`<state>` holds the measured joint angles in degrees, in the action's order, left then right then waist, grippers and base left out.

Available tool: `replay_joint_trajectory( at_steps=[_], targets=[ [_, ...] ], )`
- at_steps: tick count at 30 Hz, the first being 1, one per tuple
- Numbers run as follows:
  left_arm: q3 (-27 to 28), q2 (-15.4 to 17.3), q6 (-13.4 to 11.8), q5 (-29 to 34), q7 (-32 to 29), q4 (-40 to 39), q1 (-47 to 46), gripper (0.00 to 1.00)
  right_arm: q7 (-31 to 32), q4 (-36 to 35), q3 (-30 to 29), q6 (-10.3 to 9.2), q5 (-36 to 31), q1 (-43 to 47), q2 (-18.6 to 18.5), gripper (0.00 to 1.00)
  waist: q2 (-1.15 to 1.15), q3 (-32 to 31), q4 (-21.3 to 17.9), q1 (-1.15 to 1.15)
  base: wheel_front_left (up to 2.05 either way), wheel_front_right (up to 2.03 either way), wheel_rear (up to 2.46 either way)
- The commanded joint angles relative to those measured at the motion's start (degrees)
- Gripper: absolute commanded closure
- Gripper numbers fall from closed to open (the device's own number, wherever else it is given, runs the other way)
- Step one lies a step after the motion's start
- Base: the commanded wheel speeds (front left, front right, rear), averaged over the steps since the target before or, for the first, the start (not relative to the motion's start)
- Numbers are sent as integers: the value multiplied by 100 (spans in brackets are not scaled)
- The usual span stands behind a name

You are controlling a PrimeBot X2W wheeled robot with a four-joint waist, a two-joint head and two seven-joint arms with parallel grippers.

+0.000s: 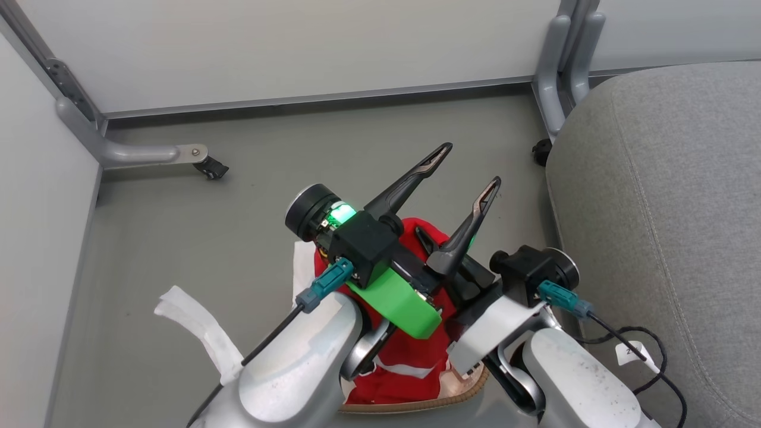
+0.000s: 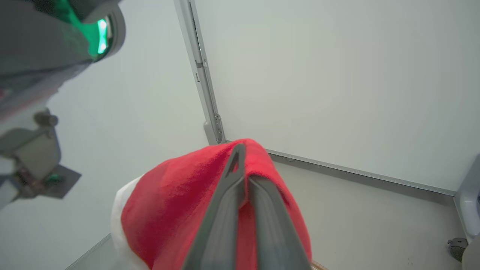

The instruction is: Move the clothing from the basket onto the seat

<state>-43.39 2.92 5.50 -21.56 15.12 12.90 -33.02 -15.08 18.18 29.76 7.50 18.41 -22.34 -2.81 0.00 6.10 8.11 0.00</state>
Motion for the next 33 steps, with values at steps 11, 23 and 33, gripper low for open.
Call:
replay_joint_trajectory(
  at_steps=[11,23,33],
  targets=[
    [93,80,-25,208,5,75,-31,0,-14,-121,-510,-2,-160,174,-18,100,0,144,-416,0,0,0,0],
    [103,191,16,358,4,141,-10,0,-14,-386,-1277,-2,-411,287,-16,100,0,414,-1084,0,0,0,0],
    [66,260,54,472,4,221,-127,0,-14,-695,-1699,-2,-548,331,-15,100,0,657,-1729,0,0,0,0]
  ],
)
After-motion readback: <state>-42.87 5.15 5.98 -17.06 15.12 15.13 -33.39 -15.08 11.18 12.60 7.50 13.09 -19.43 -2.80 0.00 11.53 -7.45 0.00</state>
